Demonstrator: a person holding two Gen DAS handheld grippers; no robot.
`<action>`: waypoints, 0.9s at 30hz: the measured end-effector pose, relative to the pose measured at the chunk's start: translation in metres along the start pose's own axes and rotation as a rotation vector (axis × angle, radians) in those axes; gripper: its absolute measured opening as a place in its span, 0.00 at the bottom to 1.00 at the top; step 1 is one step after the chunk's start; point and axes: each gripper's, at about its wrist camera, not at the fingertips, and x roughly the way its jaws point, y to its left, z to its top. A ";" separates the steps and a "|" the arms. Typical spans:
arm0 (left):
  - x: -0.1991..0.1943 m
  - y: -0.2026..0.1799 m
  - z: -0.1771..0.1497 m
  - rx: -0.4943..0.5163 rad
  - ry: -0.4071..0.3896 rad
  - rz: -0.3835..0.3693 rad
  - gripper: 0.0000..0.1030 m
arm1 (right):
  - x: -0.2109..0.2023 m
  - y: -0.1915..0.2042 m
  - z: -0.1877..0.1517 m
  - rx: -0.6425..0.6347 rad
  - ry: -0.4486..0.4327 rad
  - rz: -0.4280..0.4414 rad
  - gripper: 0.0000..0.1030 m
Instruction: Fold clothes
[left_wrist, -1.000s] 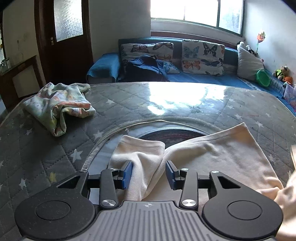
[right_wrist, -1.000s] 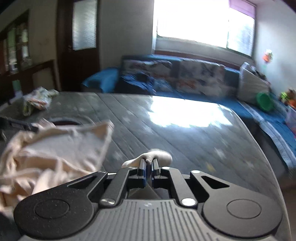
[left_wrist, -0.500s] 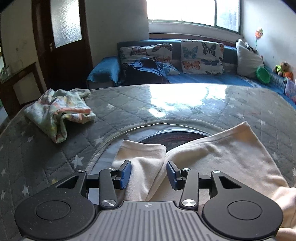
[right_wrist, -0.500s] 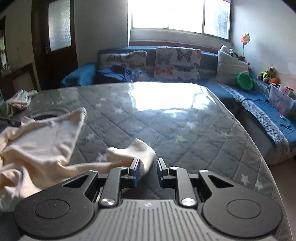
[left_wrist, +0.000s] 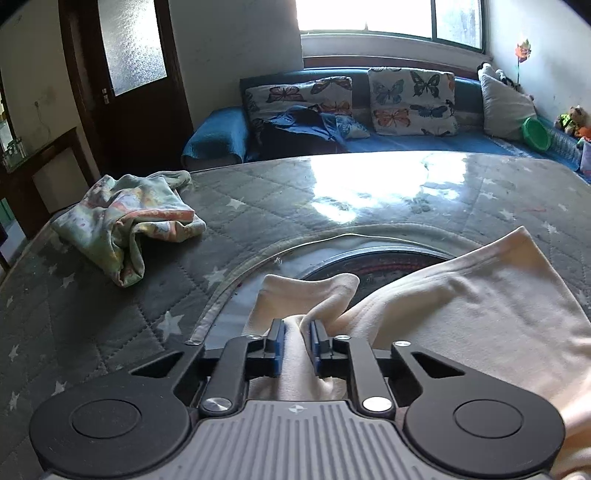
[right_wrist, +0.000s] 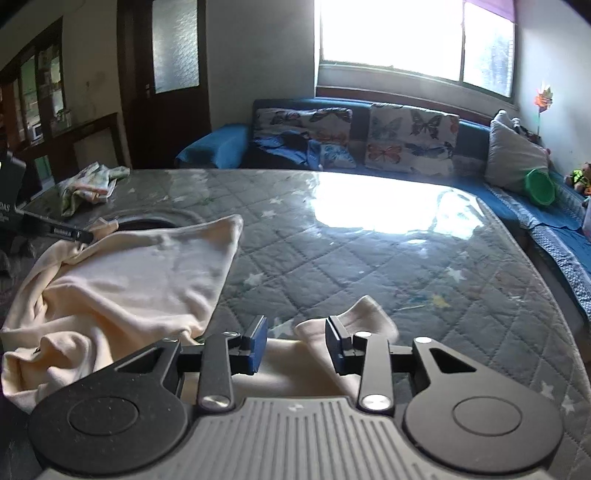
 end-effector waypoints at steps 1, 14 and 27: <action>-0.001 0.001 -0.001 -0.003 -0.005 0.000 0.12 | 0.002 0.002 -0.001 -0.001 0.005 0.004 0.34; -0.061 0.062 -0.015 -0.268 -0.090 0.000 0.12 | 0.020 0.011 -0.016 -0.024 0.076 0.026 0.40; -0.118 0.114 -0.065 -0.413 -0.114 0.094 0.11 | 0.023 0.007 -0.028 -0.022 0.107 0.009 0.47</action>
